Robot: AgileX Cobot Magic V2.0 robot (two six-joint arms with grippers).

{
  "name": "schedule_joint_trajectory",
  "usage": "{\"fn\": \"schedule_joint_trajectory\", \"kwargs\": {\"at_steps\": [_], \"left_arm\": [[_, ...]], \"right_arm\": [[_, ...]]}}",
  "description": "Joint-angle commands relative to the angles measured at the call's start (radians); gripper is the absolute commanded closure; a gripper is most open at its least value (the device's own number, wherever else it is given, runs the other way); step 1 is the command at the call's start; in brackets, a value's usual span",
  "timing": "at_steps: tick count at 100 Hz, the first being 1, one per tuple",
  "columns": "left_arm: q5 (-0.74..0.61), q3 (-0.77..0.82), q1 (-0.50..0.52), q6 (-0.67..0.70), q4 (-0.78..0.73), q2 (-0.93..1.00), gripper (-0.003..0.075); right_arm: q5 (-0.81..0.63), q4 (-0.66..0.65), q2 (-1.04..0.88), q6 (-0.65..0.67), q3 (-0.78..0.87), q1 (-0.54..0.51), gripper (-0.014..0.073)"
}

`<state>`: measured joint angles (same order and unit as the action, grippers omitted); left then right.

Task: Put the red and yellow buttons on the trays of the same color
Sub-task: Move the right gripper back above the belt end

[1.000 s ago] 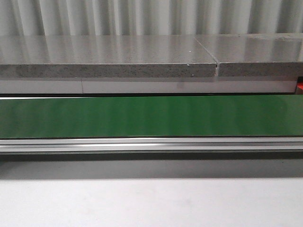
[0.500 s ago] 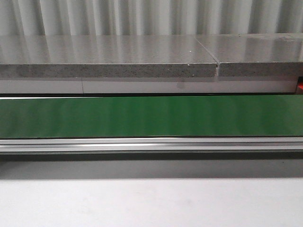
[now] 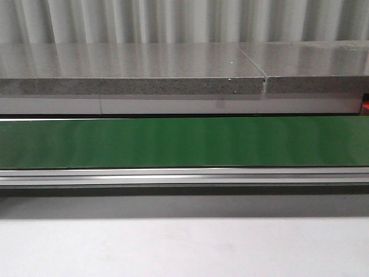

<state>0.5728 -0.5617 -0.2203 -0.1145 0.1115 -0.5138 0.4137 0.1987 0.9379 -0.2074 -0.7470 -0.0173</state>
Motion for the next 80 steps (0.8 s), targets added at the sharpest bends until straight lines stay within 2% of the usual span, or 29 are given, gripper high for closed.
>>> {"fn": "schedule_joint_trajectory", "kwargs": {"at_steps": [1,20,47,80], "left_arm": [[-0.068,-0.025,-0.007,0.002,0.01,-0.004,0.0741],[-0.068,-0.025,-0.007,0.002,0.011,-0.004,0.0741],[-0.071,-0.025,-0.007,0.002,0.011,-0.004,0.0741],[-0.198,-0.025,-0.007,0.002,-0.004,-0.004,0.0741]], "right_arm": [[-0.087,-0.005,-0.107,-0.008,0.036,0.0,0.0666],[-0.084,-0.005,-0.315,-0.008,0.148,0.0,0.0666],[0.003,-0.005,-0.549,-0.008,0.234,0.0,0.0666],[0.033,-0.004,-0.613,-0.008,0.246,0.0,0.0666]]}}
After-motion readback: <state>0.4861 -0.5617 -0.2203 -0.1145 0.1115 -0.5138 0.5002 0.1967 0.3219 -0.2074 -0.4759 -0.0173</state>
